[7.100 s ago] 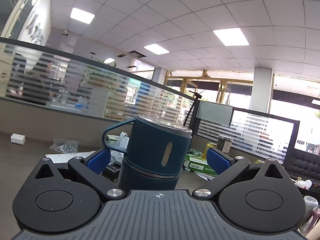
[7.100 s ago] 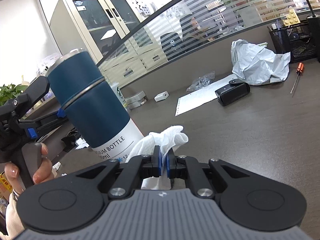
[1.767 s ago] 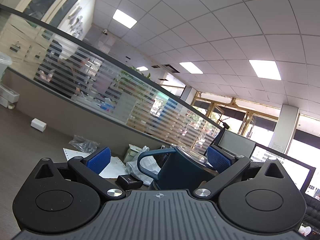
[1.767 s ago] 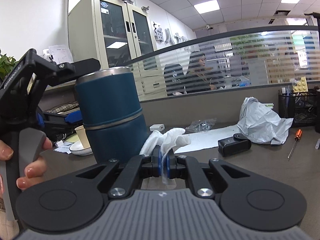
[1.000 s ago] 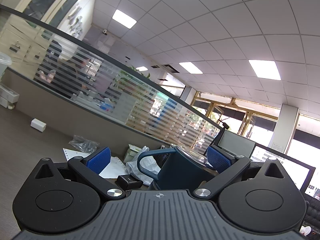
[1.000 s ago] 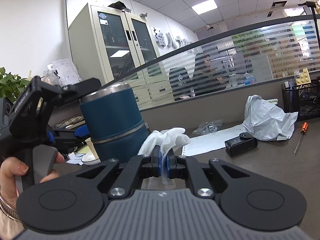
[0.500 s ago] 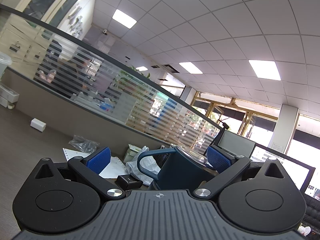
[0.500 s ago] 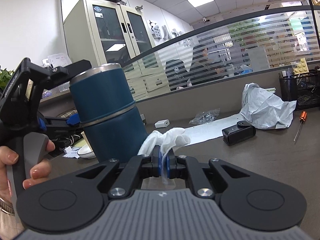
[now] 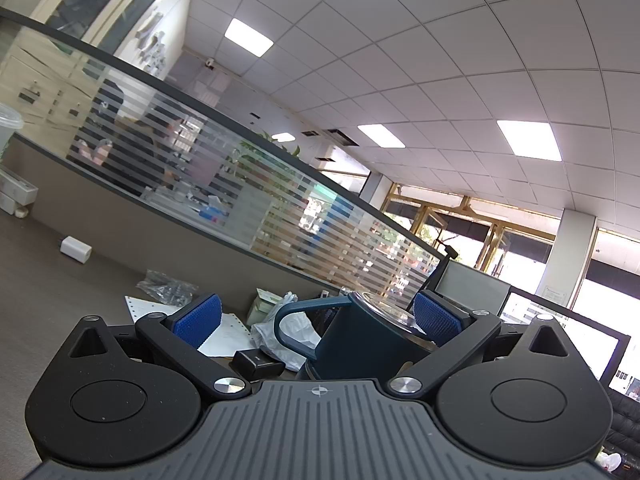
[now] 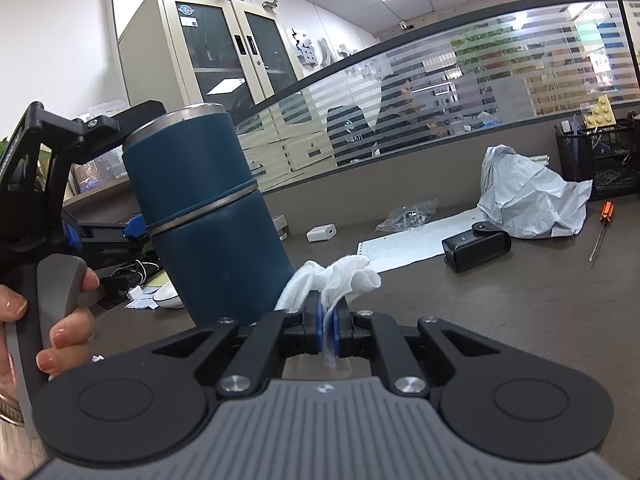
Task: Clean container
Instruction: 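Rub the right gripper's tissue along the thermos lower body and label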
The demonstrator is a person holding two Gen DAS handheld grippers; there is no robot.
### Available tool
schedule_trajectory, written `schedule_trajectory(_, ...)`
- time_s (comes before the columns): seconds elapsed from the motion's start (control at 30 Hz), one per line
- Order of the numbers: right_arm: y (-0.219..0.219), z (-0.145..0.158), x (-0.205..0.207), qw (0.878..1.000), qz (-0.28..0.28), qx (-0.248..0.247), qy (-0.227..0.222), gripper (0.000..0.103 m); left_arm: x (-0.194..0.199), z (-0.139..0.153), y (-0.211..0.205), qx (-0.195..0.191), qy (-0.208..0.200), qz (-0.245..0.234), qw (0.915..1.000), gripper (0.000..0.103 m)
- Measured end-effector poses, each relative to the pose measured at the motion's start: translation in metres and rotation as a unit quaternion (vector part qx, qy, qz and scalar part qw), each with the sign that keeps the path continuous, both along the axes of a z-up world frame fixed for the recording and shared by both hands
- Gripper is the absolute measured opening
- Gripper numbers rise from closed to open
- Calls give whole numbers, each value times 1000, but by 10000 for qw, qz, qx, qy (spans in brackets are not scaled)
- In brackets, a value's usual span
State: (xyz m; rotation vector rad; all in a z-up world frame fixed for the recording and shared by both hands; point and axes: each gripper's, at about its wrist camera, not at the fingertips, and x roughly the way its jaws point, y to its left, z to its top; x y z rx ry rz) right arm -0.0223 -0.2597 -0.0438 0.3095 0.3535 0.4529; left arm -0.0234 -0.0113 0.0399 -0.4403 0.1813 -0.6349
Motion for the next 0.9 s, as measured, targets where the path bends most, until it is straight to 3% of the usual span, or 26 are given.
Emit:
schedule_trajectory(0.23,4,-3,2,9998,-32,-106,167,10,-1,0,-1,3,-2,6,10000,103)
schedule_trajectory(0.9,-7,20,-7,9987,25,378,-335,10,2,0,-2,-4,0,-4,10000,103)
